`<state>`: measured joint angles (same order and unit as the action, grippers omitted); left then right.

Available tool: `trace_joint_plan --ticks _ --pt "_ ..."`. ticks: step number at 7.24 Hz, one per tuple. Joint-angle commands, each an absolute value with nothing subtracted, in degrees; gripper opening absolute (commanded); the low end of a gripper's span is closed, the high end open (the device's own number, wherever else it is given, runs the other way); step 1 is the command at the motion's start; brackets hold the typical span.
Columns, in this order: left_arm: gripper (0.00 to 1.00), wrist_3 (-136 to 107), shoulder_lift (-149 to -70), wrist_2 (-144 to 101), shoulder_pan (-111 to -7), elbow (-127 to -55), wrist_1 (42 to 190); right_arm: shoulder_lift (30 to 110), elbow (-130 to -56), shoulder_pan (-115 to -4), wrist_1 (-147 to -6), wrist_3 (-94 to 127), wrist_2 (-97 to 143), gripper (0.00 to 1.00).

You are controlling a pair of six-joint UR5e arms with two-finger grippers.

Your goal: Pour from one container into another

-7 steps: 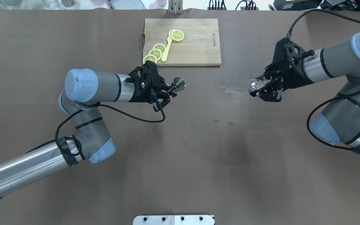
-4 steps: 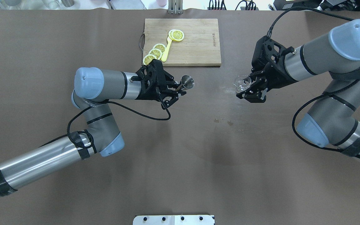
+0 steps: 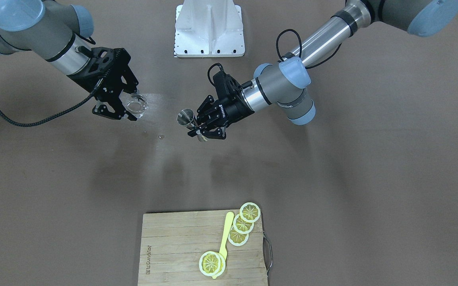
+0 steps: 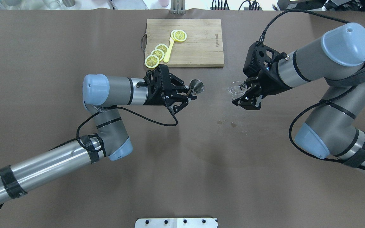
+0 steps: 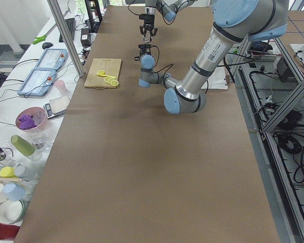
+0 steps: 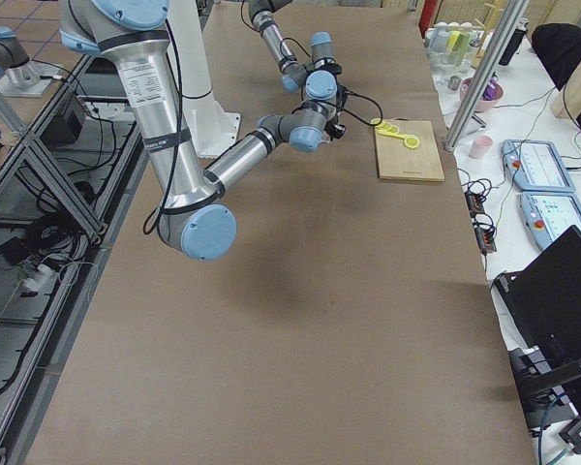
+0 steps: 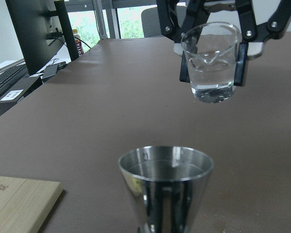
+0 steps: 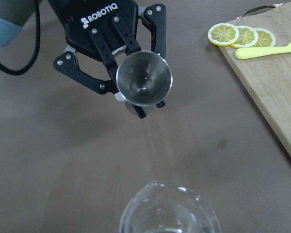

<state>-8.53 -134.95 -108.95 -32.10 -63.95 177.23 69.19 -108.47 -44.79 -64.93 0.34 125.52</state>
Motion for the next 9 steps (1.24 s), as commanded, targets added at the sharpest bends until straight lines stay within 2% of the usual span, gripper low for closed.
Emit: trace_joint_plan --ticks 1,3,9 --pt "0.00 -8.53 -136.14 -108.64 -30.33 -62.76 178.59 65.58 -109.51 -43.78 -74.23 -5.95 124.90 0.00" --pt "0.00 -8.61 -136.32 -108.19 -28.57 -61.27 180.52 64.69 -109.60 -43.24 -76.01 -6.06 124.10 0.00" --pt "0.00 -9.05 -136.85 -106.08 -26.46 -61.17 182.02 60.65 -112.50 -40.96 -92.80 -6.15 124.19 0.00"
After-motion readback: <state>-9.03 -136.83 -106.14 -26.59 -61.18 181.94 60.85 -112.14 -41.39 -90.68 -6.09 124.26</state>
